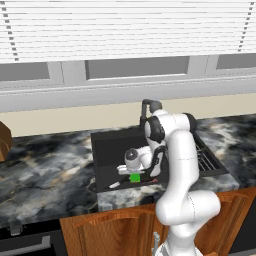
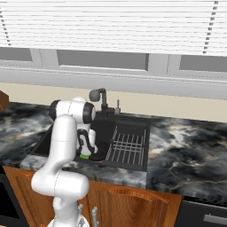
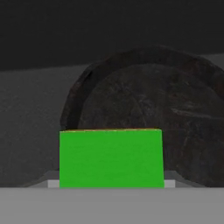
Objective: Pick the pan and sponge and place them into the sink. Then turn on the water.
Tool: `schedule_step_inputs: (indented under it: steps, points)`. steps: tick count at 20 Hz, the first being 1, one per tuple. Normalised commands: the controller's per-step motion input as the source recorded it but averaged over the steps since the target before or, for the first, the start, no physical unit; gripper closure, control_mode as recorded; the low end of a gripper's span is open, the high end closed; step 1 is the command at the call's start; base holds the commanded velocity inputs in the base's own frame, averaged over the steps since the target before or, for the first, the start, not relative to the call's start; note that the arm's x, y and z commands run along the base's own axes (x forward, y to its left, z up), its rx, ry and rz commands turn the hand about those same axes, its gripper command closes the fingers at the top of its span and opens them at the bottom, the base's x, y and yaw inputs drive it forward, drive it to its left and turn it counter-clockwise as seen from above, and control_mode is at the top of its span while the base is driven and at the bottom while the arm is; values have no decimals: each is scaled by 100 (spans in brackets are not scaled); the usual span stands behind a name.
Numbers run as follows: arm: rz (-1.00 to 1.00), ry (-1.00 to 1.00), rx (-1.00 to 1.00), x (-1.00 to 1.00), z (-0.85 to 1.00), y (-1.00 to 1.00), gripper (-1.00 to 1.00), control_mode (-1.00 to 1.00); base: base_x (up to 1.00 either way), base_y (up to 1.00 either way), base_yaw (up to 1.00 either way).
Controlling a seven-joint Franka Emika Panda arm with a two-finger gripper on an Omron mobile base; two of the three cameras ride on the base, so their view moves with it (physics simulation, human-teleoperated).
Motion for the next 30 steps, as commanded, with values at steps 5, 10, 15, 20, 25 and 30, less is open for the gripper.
schedule_step_inputs:
  steps: [5, 10, 15, 20, 25, 30]
  points:
    - [-5, -2, 0, 21, -24, 9, -100, -100, 0, 0, 0]
    - [-5, -3, 0, 12, -11, 4, -100, -100, 0, 0, 0]
    - [-4, -4, 0, 1, 12, -2, -100, -100, 0, 0, 0]
    - [-1, -7, -1, -8, 25, 0, -100, -100, 0, 0, 0]
    - [0, -9, -2, -11, 29, 0, -100, -100, 0, 0, 0]
    - [0, -10, -1, -18, 32, -2, -100, -100, 0, 0, 0]
